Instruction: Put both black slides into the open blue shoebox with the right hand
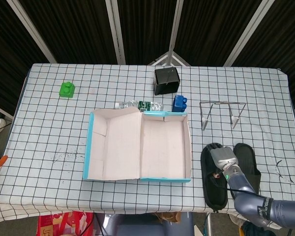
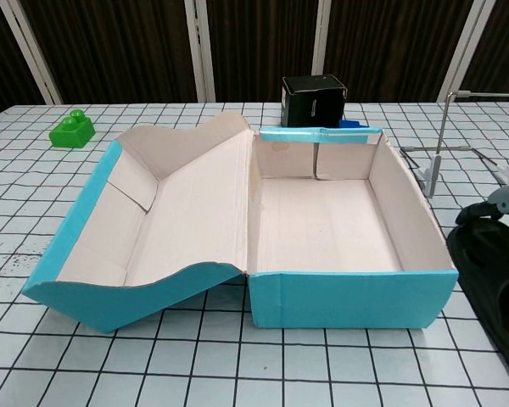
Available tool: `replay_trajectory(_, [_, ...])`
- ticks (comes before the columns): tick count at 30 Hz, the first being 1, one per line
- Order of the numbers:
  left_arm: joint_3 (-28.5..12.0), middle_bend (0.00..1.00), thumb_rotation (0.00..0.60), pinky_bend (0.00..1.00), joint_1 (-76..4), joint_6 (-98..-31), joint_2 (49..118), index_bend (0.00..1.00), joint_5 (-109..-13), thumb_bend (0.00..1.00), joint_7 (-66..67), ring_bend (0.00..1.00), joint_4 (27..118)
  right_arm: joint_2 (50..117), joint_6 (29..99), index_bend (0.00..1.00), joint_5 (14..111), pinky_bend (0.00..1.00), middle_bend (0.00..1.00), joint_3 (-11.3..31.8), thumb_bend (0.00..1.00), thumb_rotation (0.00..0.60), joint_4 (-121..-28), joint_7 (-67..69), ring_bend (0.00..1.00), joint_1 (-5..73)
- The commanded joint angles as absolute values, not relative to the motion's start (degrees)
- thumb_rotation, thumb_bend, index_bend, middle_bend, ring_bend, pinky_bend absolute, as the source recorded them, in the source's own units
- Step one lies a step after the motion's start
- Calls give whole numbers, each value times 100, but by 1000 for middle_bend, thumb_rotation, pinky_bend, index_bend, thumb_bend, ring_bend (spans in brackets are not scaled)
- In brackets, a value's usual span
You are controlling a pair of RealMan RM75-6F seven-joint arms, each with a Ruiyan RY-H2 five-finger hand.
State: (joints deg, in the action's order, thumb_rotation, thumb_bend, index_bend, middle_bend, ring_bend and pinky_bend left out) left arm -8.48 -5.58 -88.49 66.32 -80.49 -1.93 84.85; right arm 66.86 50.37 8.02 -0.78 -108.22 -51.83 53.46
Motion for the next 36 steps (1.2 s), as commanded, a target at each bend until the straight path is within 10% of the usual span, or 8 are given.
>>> replay_trajectory(1, [-851,0,600,67,-558,-8854,6634,70,-8048,209,-187,0,8484,6712,4805,49,177,197,55,-241,243,600,-10701,-5429,75,5829])
replay_trajectory(20, [-854,0,600,67,-568,-8845,6655,70,-8034,209,-137,0,8476,6721,4289,412,-24,197,451,-610,243,600,-10462,-5037,455,6436])
replay_trajectory(36, [-843,0,600,67,-576,-8840,6683,70,-8031,209,-19,0,8497,6205,4148,492,1335,197,490,-589,413,600,-10743,-4008,493,6107])
